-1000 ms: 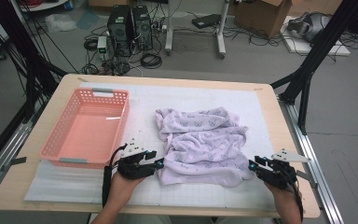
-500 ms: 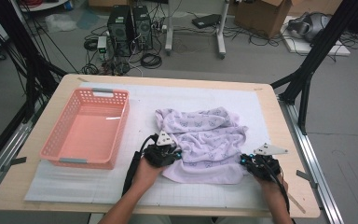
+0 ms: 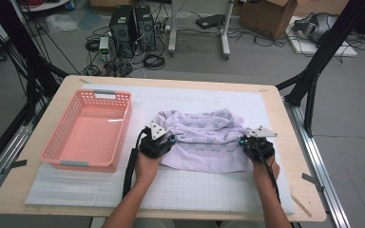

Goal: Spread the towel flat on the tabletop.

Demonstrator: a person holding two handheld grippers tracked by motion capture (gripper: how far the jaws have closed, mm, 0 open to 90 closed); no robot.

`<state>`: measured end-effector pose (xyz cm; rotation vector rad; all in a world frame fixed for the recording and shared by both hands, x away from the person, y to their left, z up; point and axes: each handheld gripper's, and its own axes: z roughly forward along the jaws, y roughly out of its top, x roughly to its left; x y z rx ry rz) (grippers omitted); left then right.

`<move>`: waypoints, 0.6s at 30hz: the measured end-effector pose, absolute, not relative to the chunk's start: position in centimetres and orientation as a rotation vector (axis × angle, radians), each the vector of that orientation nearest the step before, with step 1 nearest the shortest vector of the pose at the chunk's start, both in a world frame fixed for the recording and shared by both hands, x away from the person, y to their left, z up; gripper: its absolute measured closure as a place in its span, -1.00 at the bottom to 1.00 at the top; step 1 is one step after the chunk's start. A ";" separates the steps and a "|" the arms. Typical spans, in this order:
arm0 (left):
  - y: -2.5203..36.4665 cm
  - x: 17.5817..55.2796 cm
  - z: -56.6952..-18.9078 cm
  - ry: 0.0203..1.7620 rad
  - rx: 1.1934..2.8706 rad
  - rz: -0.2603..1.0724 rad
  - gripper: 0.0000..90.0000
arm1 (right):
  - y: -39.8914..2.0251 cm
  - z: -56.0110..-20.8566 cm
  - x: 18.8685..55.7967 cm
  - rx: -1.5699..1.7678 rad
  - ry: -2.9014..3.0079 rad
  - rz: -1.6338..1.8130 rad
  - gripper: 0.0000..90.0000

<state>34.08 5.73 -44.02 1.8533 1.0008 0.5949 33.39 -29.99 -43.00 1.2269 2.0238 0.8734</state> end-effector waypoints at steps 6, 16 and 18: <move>7.0 31.9 -43.0 0.936 1.835 0.560 0.19 | -32.8 -41.4 29.8 1.226 1.956 1.040 0.55; 9.5 29.3 -44.3 0.968 1.857 0.421 0.33 | -35.4 -42.9 25.3 1.328 2.095 1.094 0.42; 9.8 29.0 -44.4 0.971 1.876 0.412 0.33 | -35.1 -43.3 25.2 1.324 2.125 1.099 0.43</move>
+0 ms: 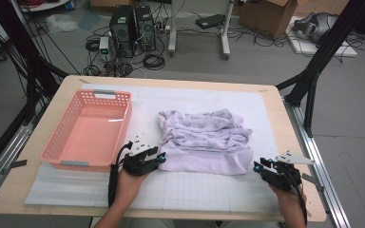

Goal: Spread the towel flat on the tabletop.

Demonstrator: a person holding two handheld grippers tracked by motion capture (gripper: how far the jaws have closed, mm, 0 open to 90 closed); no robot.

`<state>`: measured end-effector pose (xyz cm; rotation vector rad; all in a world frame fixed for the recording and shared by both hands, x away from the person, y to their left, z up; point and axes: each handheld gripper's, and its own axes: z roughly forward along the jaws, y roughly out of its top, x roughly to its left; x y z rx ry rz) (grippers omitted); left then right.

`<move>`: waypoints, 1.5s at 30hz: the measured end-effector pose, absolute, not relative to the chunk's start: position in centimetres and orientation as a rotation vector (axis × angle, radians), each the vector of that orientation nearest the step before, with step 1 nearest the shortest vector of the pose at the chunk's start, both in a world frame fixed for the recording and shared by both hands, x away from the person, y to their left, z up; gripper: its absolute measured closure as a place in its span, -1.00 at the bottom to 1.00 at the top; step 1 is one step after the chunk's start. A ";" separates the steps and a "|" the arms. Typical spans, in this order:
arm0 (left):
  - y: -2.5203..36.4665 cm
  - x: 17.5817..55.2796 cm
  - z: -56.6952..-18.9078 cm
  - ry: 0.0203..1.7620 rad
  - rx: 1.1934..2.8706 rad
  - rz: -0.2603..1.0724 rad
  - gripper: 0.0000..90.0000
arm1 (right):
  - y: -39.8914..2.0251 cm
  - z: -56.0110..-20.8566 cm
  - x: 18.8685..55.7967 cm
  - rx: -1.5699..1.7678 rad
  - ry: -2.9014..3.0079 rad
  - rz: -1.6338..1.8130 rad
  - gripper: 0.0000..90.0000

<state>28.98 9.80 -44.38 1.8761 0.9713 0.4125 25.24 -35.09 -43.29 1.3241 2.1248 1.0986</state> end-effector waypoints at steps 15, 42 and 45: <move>9.0 27.3 -44.9 0.973 2.024 0.392 0.87 | -32.4 -44.4 25.0 1.276 2.234 1.029 0.90; 10.1 18.1 -44.2 1.022 1.830 0.377 0.41 | -37.4 -42.8 13.5 1.310 2.132 0.996 0.63; 9.5 21.0 -44.2 1.052 1.854 0.380 0.53 | -37.7 -42.7 13.8 1.311 2.108 1.044 0.62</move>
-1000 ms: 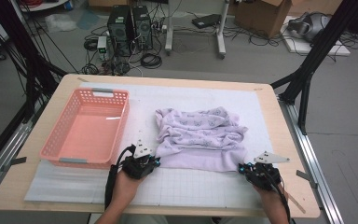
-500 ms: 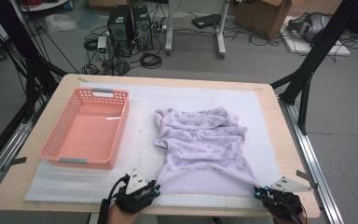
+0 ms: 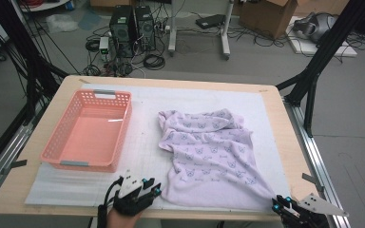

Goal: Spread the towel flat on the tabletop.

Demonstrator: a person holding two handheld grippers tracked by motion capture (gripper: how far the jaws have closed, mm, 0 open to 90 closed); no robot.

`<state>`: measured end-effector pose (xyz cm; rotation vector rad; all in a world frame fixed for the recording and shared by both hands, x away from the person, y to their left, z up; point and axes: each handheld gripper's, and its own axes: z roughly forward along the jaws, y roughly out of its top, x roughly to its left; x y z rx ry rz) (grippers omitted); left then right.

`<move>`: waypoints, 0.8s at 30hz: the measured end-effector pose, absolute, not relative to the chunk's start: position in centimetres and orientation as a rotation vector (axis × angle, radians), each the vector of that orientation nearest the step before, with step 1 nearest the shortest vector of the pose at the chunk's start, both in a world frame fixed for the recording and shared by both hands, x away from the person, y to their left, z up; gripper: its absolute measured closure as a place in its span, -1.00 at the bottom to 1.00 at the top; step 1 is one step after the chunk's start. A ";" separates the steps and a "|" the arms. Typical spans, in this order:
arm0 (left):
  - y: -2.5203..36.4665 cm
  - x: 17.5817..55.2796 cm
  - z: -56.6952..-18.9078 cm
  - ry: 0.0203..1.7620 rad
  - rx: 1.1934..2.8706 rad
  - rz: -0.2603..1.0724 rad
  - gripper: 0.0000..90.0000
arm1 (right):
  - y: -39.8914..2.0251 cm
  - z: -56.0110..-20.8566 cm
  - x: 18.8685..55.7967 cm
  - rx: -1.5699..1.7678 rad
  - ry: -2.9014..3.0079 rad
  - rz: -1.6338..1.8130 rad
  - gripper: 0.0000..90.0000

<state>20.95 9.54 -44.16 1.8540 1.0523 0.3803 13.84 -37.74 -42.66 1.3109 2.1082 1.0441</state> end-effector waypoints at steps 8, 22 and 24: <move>6.3 26.2 -45.2 1.088 1.917 0.315 0.29 | -38.2 -42.8 15.1 1.328 2.101 1.041 0.60; 3.0 25.4 -45.1 0.853 2.075 0.369 0.91 | -37.5 -43.1 19.1 1.381 2.070 1.054 0.51; 3.9 25.4 -45.1 0.903 2.045 0.359 0.92 | -37.3 -43.1 19.6 1.378 2.069 1.052 0.51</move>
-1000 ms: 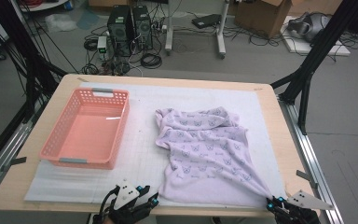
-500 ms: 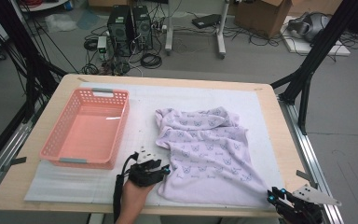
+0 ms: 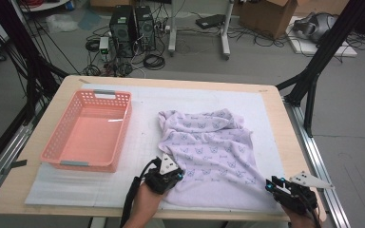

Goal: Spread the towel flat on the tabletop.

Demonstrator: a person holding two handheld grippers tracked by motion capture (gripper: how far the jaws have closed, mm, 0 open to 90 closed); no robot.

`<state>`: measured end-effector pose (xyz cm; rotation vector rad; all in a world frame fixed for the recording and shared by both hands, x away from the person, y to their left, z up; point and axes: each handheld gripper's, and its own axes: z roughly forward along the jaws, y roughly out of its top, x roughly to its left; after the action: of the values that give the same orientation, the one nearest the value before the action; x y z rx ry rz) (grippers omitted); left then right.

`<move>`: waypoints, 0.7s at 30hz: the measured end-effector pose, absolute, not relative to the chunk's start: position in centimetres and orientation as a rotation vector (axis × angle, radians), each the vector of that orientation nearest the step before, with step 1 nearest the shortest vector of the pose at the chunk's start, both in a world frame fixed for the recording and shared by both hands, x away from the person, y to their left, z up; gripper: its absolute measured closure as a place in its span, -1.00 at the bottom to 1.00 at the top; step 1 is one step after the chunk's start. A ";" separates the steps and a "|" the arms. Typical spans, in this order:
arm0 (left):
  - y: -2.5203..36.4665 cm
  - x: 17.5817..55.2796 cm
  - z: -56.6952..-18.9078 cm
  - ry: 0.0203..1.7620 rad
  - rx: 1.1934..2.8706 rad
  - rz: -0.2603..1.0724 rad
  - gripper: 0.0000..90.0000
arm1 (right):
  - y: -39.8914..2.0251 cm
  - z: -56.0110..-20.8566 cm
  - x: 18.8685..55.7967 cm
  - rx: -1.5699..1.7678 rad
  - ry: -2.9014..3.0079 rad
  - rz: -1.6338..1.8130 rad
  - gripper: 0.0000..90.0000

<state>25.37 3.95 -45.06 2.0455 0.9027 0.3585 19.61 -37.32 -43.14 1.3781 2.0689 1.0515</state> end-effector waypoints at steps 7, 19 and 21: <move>9.3 24.1 -44.6 1.027 1.956 0.355 0.92 | -37.0 -43.6 20.6 1.400 2.041 1.059 0.51; 10.9 22.3 -44.2 1.045 1.910 0.399 0.45 | -35.5 -45.0 22.9 1.445 2.107 1.070 0.36; 11.1 22.5 -44.4 1.054 1.897 0.393 0.37 | -34.9 -45.0 22.8 1.390 2.114 1.029 0.58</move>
<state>22.50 11.10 -44.44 1.8972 1.0537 0.3926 22.82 -34.94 -45.02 1.3902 2.1141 1.0287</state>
